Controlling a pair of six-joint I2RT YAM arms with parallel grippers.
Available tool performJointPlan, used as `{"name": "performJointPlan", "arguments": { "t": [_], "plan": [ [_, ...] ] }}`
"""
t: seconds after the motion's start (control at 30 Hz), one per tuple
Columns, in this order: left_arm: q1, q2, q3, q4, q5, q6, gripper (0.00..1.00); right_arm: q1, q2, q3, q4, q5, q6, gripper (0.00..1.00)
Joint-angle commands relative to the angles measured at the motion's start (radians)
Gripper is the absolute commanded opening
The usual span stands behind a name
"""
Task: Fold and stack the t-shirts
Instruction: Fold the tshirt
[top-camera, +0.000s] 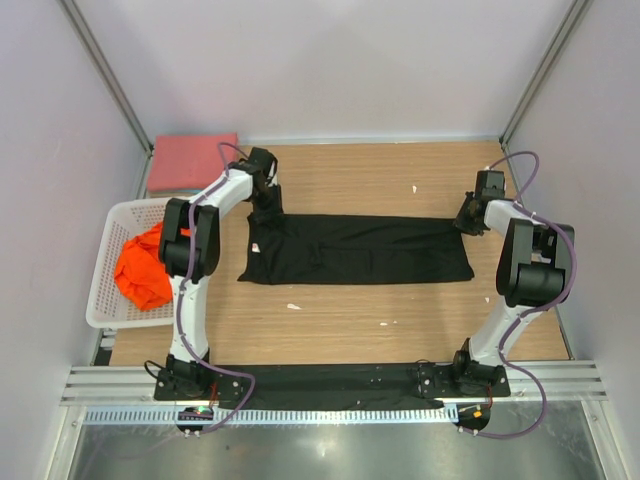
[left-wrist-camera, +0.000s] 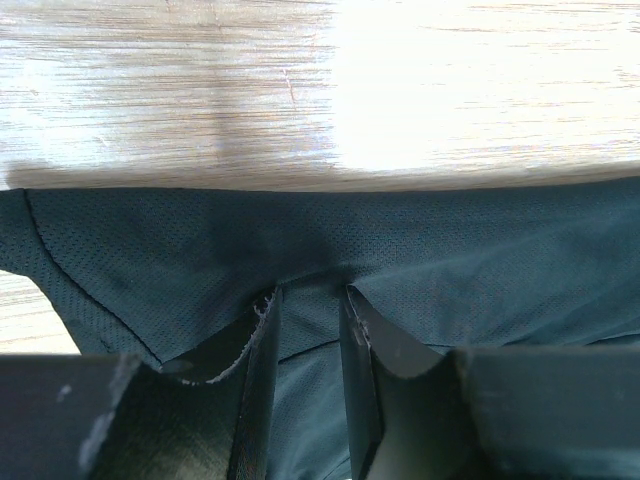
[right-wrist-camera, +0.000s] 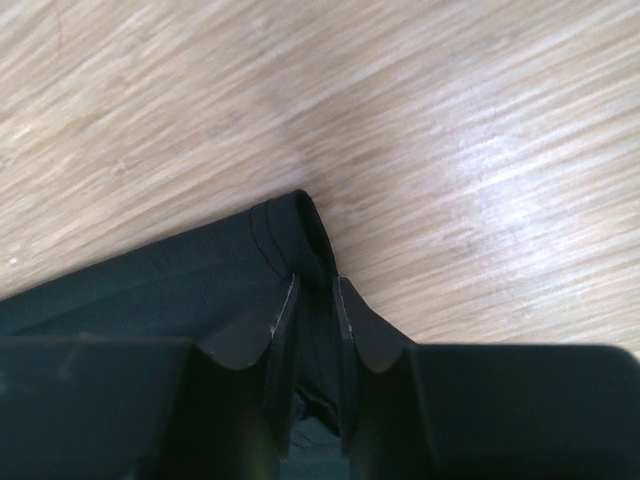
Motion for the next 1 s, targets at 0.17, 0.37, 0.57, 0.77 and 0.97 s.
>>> {"name": "performJointPlan", "arguments": {
  "t": [0.17, 0.37, 0.57, 0.77, 0.97],
  "plan": [
    [0.009, 0.061, 0.02, 0.017, -0.056, 0.025, 0.32, -0.006, 0.038, 0.08, 0.051, 0.007, -0.04, 0.01],
    [0.009, 0.096, 0.043, 0.013, -0.074, 0.034, 0.32, -0.006, 0.075, 0.091, 0.09, 0.029, -0.054, 0.04],
    [0.009, 0.13, 0.174, 0.018, 0.024, 0.035, 0.34, -0.006, 0.04, 0.139, -0.005, 0.042, 0.01, 0.31],
    [0.009, 0.188, 0.388, -0.032, 0.085, 0.017, 0.36, 0.011, -0.069, 0.205, -0.214, 0.034, 0.087, 0.29],
    [0.006, 0.108, 0.338, -0.046, 0.023, -0.001, 0.36, 0.026, -0.083, 0.176, -0.266, -0.117, 0.122, 0.19]
  ]
}}
